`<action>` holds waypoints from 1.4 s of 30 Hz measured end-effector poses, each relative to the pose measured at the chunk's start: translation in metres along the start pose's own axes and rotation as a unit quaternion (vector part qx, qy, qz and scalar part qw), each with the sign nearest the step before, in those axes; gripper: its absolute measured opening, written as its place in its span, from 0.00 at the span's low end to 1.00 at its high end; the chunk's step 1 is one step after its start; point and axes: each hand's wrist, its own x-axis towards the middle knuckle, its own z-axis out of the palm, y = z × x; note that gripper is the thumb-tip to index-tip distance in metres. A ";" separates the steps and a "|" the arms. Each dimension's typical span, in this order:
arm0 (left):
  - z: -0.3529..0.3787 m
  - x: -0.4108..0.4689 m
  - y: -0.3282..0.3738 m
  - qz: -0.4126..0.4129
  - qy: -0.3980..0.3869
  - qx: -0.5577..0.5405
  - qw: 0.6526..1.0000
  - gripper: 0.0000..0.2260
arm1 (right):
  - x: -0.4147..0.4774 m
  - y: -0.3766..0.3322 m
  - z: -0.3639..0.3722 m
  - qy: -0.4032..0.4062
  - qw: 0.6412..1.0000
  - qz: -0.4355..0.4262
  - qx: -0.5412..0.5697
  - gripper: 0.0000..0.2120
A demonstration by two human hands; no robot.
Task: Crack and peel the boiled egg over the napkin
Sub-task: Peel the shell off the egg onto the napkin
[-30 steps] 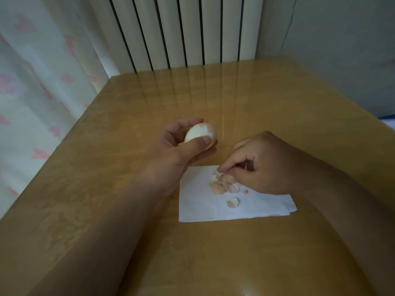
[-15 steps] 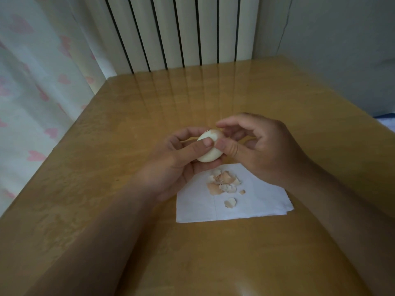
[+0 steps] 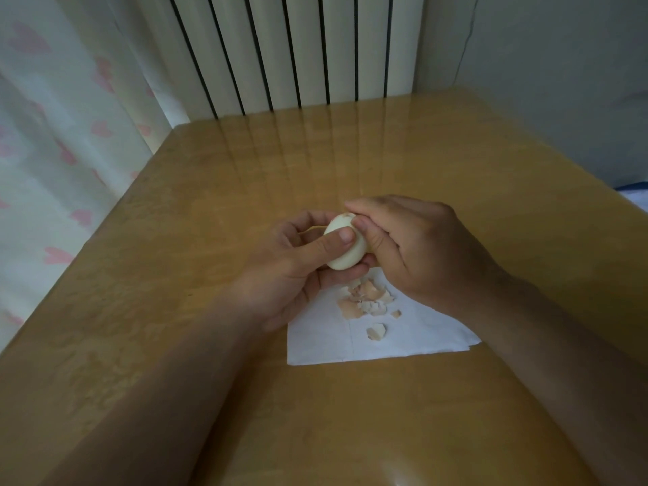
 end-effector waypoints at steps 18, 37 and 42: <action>-0.003 -0.001 0.001 0.019 0.004 0.005 1.000 0.12 | 0.001 -0.003 0.012 0.061 0.997 -0.021 -0.044 0.12; 0.000 -0.001 0.000 0.039 0.005 0.010 0.999 0.12 | 0.002 -0.008 0.016 0.117 0.990 0.073 -0.033 0.12; -0.002 -0.001 0.003 0.038 0.010 -0.006 0.999 0.13 | 0.002 0.001 0.000 0.069 0.995 0.072 -0.008 0.09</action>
